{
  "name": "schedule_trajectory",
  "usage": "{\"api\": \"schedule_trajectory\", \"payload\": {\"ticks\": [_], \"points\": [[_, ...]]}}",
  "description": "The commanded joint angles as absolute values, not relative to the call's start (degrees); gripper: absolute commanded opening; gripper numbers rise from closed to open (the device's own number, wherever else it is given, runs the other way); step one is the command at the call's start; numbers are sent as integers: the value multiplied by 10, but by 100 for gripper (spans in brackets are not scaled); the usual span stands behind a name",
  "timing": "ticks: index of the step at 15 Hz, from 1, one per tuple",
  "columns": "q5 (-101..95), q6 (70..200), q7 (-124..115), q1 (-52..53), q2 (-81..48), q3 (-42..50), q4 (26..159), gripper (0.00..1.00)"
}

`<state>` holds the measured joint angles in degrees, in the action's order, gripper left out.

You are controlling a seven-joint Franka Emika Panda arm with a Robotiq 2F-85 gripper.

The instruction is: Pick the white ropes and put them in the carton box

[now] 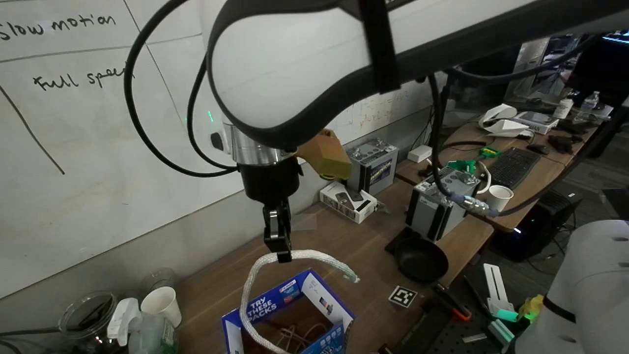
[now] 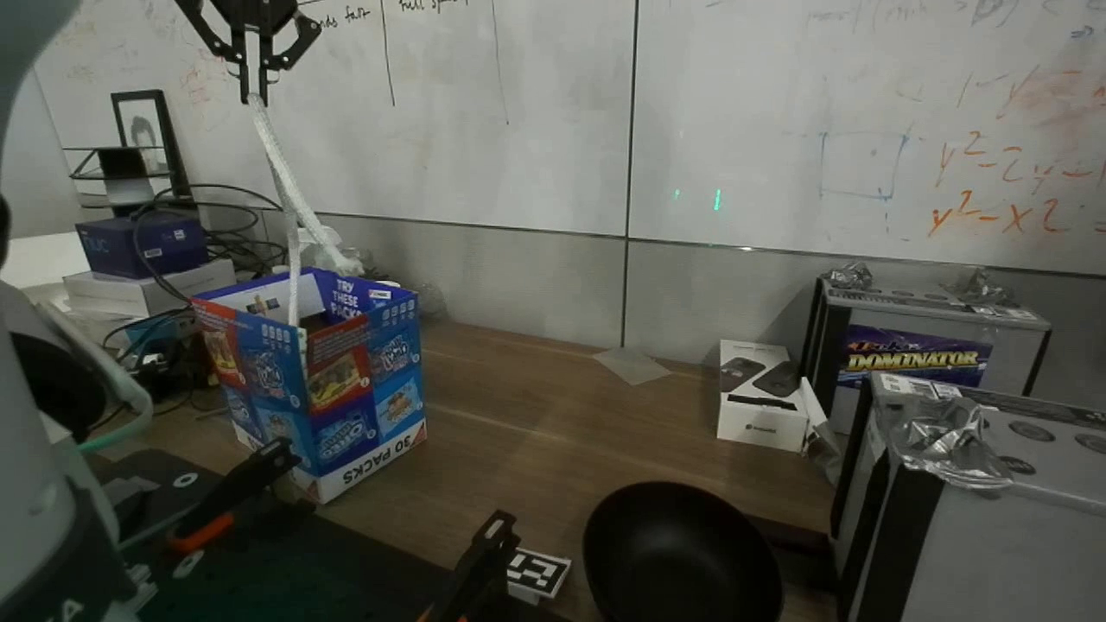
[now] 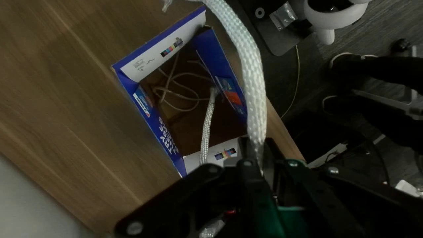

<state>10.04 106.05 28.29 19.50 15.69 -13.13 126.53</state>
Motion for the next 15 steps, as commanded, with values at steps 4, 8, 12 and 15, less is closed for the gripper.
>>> {"api": "schedule_trajectory", "payload": {"ticks": [4, 8, 12, 15], "points": [[176, 1084, 364, 197, 94, -121, 1251, 12], [200, 1082, 383, 193, 55, -129, 1233, 12], [202, 1081, 389, 190, 16, -140, 1206, 12], [202, 1077, 396, 186, -13, -146, 1183, 12]]}}
